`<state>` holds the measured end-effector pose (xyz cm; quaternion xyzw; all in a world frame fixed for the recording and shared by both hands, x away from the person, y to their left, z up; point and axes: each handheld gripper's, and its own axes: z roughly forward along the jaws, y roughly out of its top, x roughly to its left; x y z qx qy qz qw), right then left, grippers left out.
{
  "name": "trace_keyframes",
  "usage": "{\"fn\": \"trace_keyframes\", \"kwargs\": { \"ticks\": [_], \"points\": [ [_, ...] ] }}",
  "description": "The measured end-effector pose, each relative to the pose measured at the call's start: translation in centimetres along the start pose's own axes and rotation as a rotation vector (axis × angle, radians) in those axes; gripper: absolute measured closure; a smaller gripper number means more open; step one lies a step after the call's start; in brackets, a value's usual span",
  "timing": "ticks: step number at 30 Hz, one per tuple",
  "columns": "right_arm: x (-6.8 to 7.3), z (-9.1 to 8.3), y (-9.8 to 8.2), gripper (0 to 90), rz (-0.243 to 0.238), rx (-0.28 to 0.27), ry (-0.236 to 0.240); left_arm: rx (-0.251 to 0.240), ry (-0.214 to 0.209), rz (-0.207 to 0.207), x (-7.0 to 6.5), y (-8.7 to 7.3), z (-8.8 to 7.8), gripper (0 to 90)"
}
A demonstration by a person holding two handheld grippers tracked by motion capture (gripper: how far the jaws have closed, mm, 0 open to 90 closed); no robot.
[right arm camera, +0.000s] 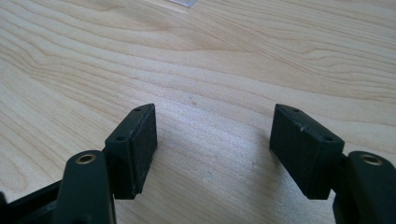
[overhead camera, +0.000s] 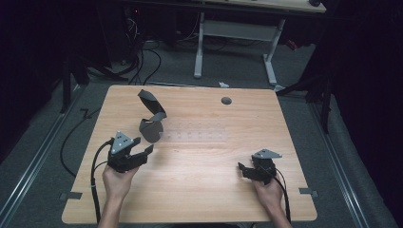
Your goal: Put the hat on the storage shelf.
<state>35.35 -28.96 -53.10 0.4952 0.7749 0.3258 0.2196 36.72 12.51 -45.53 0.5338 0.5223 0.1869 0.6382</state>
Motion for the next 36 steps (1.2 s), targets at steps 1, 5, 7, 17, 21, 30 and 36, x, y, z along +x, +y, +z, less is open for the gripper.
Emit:
{"fn": "trace_keyframes", "kwargs": {
  "ticks": [1,5,7,17,21,30,36],
  "points": [
    [0.0,0.0,0.0,32.3,-0.001,-0.001,0.000,0.005,-0.004,-0.001,-0.1,-0.2,-0.1,41.8],
    [0.0,0.0,0.0,32.3,0.000,0.000,0.000,0.015,-0.019,-0.012,-0.5,-0.7,-0.3,41.7],
    [0.0,0.0,0.0,32.3,0.000,0.000,0.000,0.022,-0.028,-0.018,-0.7,-1.0,-0.3,41.7],
    [0.0,0.0,0.0,32.3,0.003,0.001,0.000,0.079,-0.055,-0.030,-1.4,-3.0,0.0,41.1],
    [0.0,0.0,0.0,32.3,0.003,0.001,0.000,0.093,-0.062,-0.034,-1.6,-3.6,0.1,41.0],
    [0.0,0.0,0.0,32.3,0.002,0.001,0.000,0.136,-0.058,-0.039,-1.8,-5.4,0.8,40.6],
    [0.0,0.0,0.0,32.3,0.000,0.000,0.001,0.154,-0.047,-0.040,-1.9,-6.8,1.3,40.2]
  ]
}}
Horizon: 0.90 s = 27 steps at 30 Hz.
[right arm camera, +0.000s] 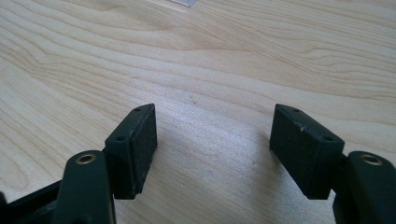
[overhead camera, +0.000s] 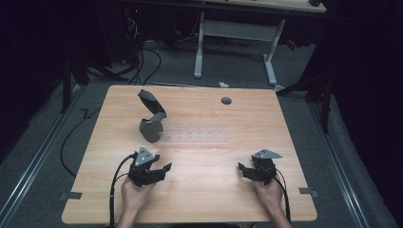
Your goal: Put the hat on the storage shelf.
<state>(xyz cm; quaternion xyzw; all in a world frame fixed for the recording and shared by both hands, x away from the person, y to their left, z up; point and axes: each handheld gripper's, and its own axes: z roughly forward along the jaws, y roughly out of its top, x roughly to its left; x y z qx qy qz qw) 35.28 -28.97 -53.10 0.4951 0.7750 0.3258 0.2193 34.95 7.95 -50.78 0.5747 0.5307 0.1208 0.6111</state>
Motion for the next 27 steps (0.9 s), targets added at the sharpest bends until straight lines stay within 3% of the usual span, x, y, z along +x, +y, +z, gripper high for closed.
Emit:
{"fn": "trace_keyframes", "kwargs": {
  "ticks": [11,18,20,27],
  "points": [
    [0.0,0.0,0.0,32.2,-0.002,0.000,0.000,0.039,0.024,0.017,-0.1,-2.0,1.2,39.9],
    [0.0,0.0,0.0,32.1,-0.001,0.001,0.001,0.078,0.073,0.075,0.0,-3.7,2.3,38.7],
    [0.0,0.0,0.0,32.1,-0.001,0.001,0.001,0.076,0.081,0.101,-0.1,-3.9,2.4,38.1],
    [0.0,0.0,0.0,32.0,-0.001,0.001,0.001,0.079,0.087,0.103,-0.2,-4.0,2.5,35.2]
  ]
}}
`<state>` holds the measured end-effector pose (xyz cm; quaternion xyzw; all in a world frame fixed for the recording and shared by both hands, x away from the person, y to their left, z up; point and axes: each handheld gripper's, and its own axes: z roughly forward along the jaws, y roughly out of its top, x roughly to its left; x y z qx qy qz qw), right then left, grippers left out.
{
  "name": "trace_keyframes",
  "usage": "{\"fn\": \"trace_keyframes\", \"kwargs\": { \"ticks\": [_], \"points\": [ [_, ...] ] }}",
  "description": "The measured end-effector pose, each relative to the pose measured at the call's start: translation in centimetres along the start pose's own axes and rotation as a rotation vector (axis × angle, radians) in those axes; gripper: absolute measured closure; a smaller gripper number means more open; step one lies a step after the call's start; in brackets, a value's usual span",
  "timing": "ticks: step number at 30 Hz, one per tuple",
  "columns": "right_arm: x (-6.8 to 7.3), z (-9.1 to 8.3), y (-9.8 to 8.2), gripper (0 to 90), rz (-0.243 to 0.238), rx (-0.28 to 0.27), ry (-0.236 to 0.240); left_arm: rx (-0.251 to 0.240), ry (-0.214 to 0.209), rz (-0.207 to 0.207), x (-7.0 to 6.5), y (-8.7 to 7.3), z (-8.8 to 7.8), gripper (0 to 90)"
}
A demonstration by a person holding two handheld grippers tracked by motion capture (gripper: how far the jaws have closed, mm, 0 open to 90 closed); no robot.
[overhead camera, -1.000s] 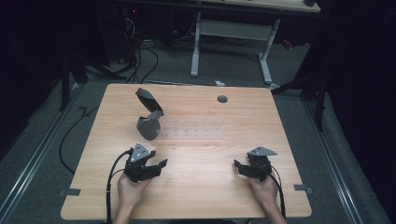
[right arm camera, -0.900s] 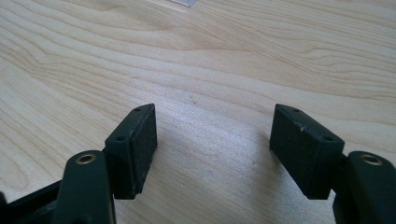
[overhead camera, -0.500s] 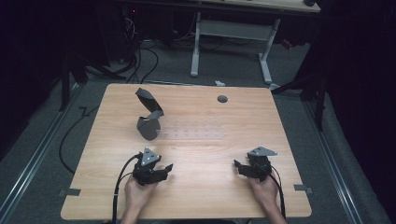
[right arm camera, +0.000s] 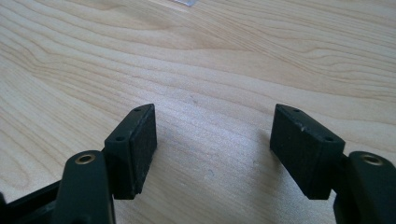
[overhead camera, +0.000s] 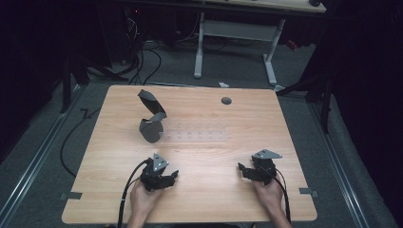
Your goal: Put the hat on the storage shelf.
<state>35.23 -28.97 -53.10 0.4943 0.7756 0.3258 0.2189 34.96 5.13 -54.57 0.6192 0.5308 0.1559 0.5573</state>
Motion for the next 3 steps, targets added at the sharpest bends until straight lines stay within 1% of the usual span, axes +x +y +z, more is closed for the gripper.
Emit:
{"fn": "trace_keyframes", "kwargs": {
  "ticks": [3],
  "points": [
    [0.00,0.00,0.00,31.9,0.000,0.000,0.000,0.003,-0.002,-0.001,-0.06,-0.03,0.04,32.6]
  ]
}}
